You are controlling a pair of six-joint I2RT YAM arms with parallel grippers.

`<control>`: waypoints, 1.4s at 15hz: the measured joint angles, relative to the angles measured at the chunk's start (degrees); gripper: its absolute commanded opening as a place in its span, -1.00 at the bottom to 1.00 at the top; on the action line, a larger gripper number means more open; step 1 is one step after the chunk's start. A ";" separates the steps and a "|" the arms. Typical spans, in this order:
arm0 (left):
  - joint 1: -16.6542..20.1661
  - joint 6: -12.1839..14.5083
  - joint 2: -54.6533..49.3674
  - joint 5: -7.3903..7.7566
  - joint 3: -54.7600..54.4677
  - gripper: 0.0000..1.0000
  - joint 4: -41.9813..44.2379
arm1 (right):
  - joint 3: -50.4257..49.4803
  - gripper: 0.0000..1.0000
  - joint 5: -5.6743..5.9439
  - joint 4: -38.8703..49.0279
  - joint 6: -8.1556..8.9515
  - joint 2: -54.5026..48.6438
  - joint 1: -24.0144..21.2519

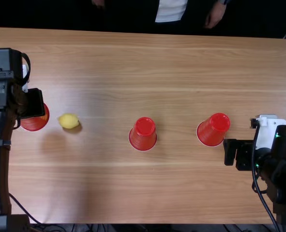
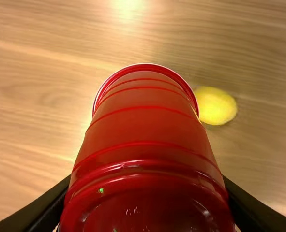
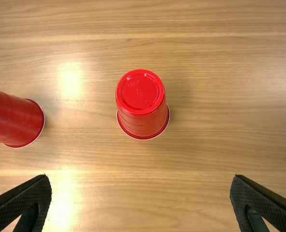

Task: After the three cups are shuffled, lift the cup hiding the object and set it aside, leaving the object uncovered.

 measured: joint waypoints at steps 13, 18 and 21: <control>6.75 -0.63 14.99 -2.05 -3.13 -0.21 0.96 | -0.07 1.00 0.02 -0.04 -0.02 0.00 -0.02; 7.52 -0.68 18.01 -1.81 -3.13 1.00 0.70 | -0.04 1.00 0.04 -0.09 -0.09 0.00 0.00; 7.54 -0.70 18.01 -1.81 -3.13 1.00 0.00 | -0.07 1.00 0.02 -0.09 -0.09 0.00 -0.02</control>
